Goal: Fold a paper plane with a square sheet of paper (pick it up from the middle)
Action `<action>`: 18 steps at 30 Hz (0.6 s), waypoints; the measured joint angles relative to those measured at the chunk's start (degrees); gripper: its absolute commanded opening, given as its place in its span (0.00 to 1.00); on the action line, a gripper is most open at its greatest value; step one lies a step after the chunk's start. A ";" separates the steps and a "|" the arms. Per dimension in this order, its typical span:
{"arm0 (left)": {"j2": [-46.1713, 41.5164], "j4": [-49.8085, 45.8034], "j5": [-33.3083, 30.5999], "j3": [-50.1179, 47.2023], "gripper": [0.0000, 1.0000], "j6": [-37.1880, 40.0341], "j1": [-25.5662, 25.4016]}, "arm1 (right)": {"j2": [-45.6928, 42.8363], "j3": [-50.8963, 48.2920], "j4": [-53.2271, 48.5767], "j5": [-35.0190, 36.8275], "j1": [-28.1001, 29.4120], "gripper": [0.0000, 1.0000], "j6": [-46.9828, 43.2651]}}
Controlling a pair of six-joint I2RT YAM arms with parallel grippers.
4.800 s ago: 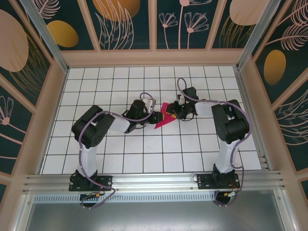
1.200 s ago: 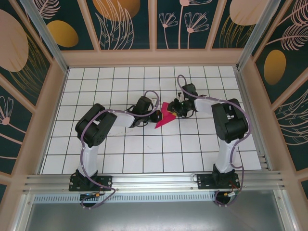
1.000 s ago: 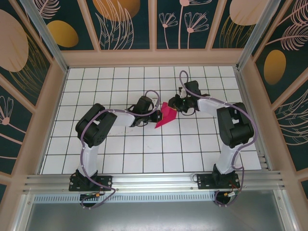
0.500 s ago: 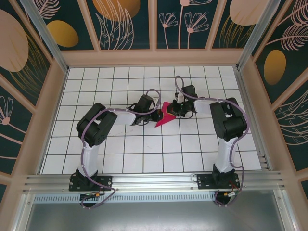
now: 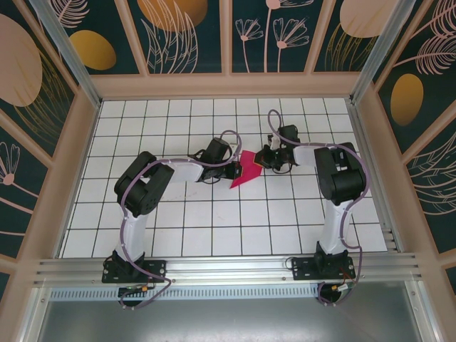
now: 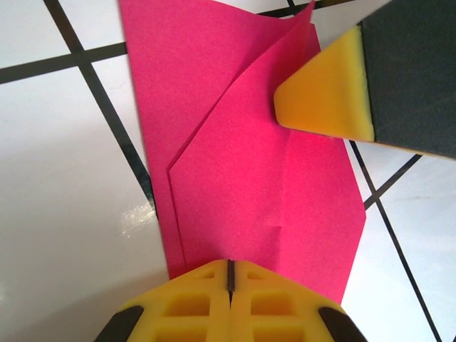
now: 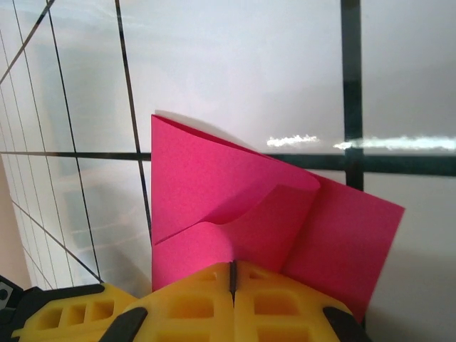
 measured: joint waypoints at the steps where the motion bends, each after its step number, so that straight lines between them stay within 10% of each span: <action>1: 0.00 0.00 0.00 0.02 0.00 0.20 0.00 | 0.22 0.28 0.00 -0.04 -0.07 0.01 0.02; 18: 0.26 -0.33 0.02 0.50 0.00 1.22 0.00 | -2.32 -0.94 3.82 3.04 -4.22 0.02 -1.84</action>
